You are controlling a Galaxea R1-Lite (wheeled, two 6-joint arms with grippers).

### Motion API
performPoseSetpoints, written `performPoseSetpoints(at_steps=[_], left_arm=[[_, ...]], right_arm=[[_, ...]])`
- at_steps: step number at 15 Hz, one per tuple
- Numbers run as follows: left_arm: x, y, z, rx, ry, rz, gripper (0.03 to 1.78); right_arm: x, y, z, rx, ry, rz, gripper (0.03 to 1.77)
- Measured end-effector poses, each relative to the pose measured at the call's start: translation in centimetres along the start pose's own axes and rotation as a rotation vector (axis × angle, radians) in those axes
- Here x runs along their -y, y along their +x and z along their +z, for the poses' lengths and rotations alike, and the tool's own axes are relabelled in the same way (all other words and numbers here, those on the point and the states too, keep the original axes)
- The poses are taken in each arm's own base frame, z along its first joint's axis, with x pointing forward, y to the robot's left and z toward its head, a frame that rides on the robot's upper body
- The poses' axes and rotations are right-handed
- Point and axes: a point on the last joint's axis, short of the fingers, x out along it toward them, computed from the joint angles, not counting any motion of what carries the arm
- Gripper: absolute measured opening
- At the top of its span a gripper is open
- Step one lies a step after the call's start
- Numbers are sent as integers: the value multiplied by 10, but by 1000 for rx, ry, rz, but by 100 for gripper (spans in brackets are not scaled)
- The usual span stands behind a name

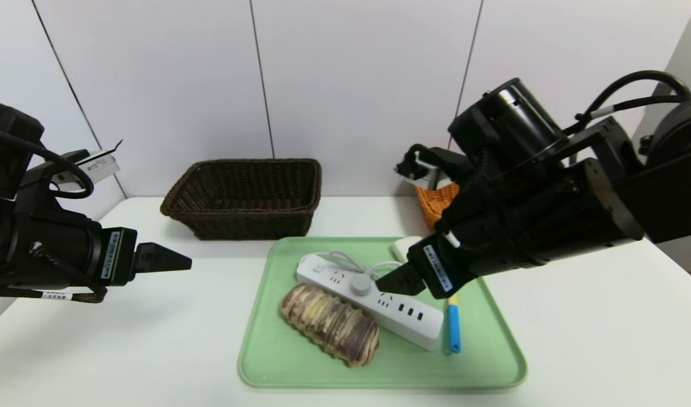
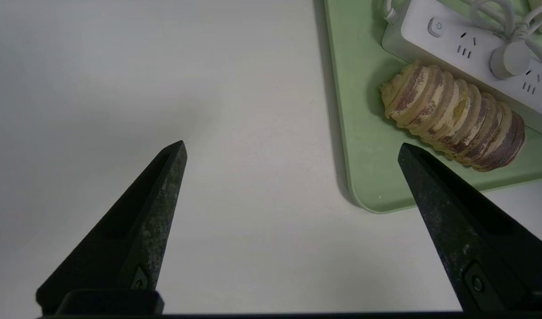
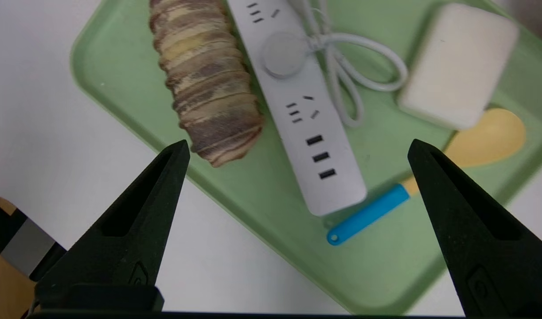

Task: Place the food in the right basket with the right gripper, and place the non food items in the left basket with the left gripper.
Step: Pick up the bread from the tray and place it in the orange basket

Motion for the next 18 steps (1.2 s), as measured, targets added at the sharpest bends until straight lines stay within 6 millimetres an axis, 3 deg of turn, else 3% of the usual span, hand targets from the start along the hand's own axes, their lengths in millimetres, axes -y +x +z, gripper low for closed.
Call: performPoseSetpoints(at_steps=[8, 14, 18], left_arm=[[-4, -8, -2, 6, -9, 17, 169], [-4, -12, -2, 22, -9, 16, 169], [-4, -14, -2, 29, -14, 16, 169]], right_arm=[[-46, 40, 24, -19, -93, 80, 170], [-75, 72, 17, -93, -157, 117, 170], [-82, 89, 10, -152, -172, 117, 170]])
